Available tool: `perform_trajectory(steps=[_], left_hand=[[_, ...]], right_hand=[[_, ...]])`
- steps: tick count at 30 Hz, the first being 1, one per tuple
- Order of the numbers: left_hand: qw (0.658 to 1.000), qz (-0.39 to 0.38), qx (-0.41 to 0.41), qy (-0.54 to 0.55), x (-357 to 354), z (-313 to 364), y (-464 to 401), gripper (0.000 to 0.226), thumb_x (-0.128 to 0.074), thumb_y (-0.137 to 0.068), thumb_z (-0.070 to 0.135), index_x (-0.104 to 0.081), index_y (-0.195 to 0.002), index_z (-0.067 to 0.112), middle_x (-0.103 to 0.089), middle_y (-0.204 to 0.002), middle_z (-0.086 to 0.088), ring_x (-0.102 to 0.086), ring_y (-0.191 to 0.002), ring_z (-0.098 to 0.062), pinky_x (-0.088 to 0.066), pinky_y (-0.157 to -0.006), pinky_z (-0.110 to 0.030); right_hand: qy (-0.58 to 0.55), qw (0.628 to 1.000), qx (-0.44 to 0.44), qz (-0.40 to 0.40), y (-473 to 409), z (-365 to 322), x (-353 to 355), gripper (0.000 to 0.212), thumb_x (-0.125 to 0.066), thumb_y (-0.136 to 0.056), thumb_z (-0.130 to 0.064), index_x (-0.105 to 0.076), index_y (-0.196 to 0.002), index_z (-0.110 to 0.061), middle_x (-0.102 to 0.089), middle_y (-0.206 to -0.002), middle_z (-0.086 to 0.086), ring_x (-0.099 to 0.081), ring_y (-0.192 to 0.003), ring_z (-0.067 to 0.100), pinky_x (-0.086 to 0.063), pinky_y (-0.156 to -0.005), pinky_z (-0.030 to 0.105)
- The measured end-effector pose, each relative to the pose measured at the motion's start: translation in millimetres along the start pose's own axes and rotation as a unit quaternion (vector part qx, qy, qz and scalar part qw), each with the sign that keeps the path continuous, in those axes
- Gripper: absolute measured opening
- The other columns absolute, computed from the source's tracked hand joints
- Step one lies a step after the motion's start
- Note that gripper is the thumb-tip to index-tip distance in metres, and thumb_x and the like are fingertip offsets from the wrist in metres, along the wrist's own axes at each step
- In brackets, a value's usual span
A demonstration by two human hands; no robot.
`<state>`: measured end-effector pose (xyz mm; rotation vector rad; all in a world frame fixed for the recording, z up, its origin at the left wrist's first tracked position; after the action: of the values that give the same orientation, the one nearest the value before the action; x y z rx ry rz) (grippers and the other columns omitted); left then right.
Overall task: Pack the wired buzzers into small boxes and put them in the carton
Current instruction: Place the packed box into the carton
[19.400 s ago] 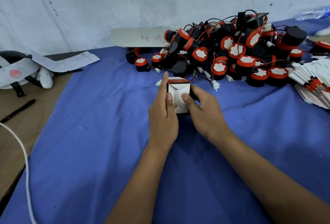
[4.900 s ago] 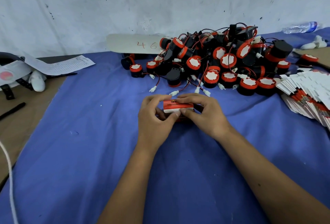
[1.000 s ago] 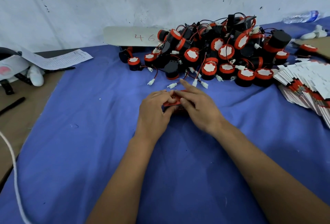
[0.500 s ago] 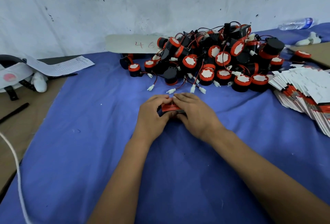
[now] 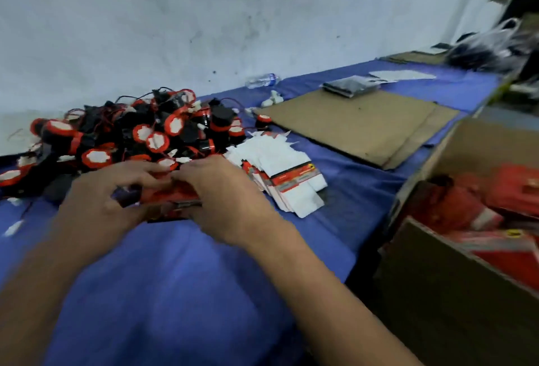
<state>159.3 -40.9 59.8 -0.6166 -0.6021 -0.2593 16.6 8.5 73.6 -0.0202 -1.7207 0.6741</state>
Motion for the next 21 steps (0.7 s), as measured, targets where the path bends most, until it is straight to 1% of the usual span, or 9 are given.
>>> perform_trajectory(steps=[2, 5, 7, 8, 10, 12, 15, 17, 21], left_hand=[[0.994, -0.021, -0.068, 0.080, -37, 62, -31, 0.028, -0.087, -0.067, 0.021, -0.079, -0.090, 0.035, -0.073, -0.117, 0.020, -0.068, -0.107, 0.003, -0.051, -0.092, -0.012], [0.961, -0.077, -0.123, 0.234, -102, 146, -61, 0.022, -0.086, -0.066, 0.020, -0.080, -0.086, 0.027, -0.077, -0.113, 0.009, -0.072, -0.108, -0.007, -0.059, -0.089, -0.023], [0.944, -0.106, -0.158, 0.271, -147, 202, -70, 0.024, -0.091, -0.070, 0.014, -0.079, -0.084, 0.029, -0.077, -0.111, 0.006, -0.072, -0.108, -0.008, -0.059, -0.090, -0.027], [0.939, -0.123, -0.176, 0.269, -169, 227, -72, 0.028, -0.092, -0.072, 0.010, -0.078, -0.084, 0.030, -0.077, -0.111, 0.006, -0.072, -0.107, -0.006, -0.058, -0.090, -0.028], [0.930, -0.182, -0.197, 0.253, -214, 271, -67, 0.032, -0.092, -0.073, 0.007, -0.073, -0.081, 0.032, -0.077, -0.108, 0.004, -0.073, -0.103, -0.008, -0.060, -0.090, -0.037], [0.919, -0.241, -0.211, 0.227, -252, 300, -55, 0.033, -0.092, -0.073, 0.011, -0.068, -0.076, 0.034, -0.077, -0.106, 0.005, -0.073, -0.100, -0.011, -0.059, -0.091, -0.044], [0.915, -0.254, -0.245, 0.195, -279, 322, -43, 0.038, -0.093, -0.070, 0.015, -0.062, -0.074, 0.036, -0.074, -0.105, 0.002, -0.070, -0.102, -0.017, -0.057, -0.091, -0.047], [0.920, -0.256, -0.253, 0.158, -282, 327, -44, 0.043, -0.095, -0.067, 0.016, -0.059, -0.072, 0.039, -0.072, -0.103, 0.004, -0.067, -0.103, -0.017, -0.055, -0.091, -0.045], [0.920, -0.295, -0.244, 0.082, -281, 320, -51, 0.035, -0.093, -0.066, 0.018, -0.063, -0.074, 0.033, -0.071, -0.096, 0.009, -0.066, -0.094, -0.013, -0.057, -0.084, -0.042]], right_hand=[[-0.022, 0.997, -0.066, 0.020, 35, 41, 64, 0.019, -0.074, -0.087, -0.021, -0.073, -0.105, -0.017, -0.071, -0.101, -0.001, -0.063, -0.097, 0.024, -0.047, -0.084, 0.041], [-0.014, 0.984, -0.170, 0.050, 101, 90, 146, 0.025, -0.079, -0.086, -0.027, -0.077, -0.107, -0.014, -0.074, -0.103, 0.005, -0.067, -0.098, 0.025, -0.049, -0.084, 0.043], [0.025, 0.970, -0.230, 0.075, 153, 113, 194, 0.027, -0.083, -0.082, -0.027, -0.079, -0.106, -0.014, -0.074, -0.105, 0.008, -0.068, -0.097, 0.024, -0.050, -0.085, 0.046], [0.050, 0.962, -0.257, 0.078, 177, 121, 214, 0.028, -0.085, -0.080, -0.027, -0.080, -0.106, -0.017, -0.075, -0.103, 0.006, -0.068, -0.095, 0.023, -0.051, -0.084, 0.047], [0.101, 0.940, -0.321, 0.058, 223, 136, 244, 0.035, -0.086, -0.073, -0.032, -0.079, -0.107, -0.026, -0.076, -0.101, -0.003, -0.069, -0.094, 0.018, -0.056, -0.083, 0.048], [0.132, 0.916, -0.378, 0.023, 257, 147, 259, 0.042, -0.085, -0.067, -0.037, -0.077, -0.108, -0.035, -0.075, -0.101, -0.011, -0.068, -0.094, 0.013, -0.057, -0.084, 0.048], [0.123, 0.904, -0.409, -0.001, 279, 160, 260, 0.045, -0.089, -0.065, -0.038, -0.070, -0.105, -0.040, -0.069, -0.099, -0.015, -0.064, -0.093, 0.010, -0.055, -0.085, 0.046], [0.105, 0.903, -0.416, -0.007, 282, 166, 255, 0.048, -0.090, -0.064, -0.042, -0.062, -0.103, -0.041, -0.065, -0.098, -0.017, -0.061, -0.092, 0.008, -0.054, -0.083, 0.042], [0.074, 0.903, -0.422, -0.035, 282, 175, 241, 0.047, -0.087, -0.065, -0.044, -0.056, -0.101, -0.041, -0.061, -0.094, -0.019, -0.056, -0.086, -0.002, -0.046, -0.071, 0.024]])
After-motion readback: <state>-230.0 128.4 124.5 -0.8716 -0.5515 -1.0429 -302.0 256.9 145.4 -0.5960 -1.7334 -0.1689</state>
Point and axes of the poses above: each hand's wrist, its own y-axis away from the middle knuckle, its own x-axis out of the back of the hand, z = x × y, the point moved 7 cm from there along -y, towards the middle knuckle
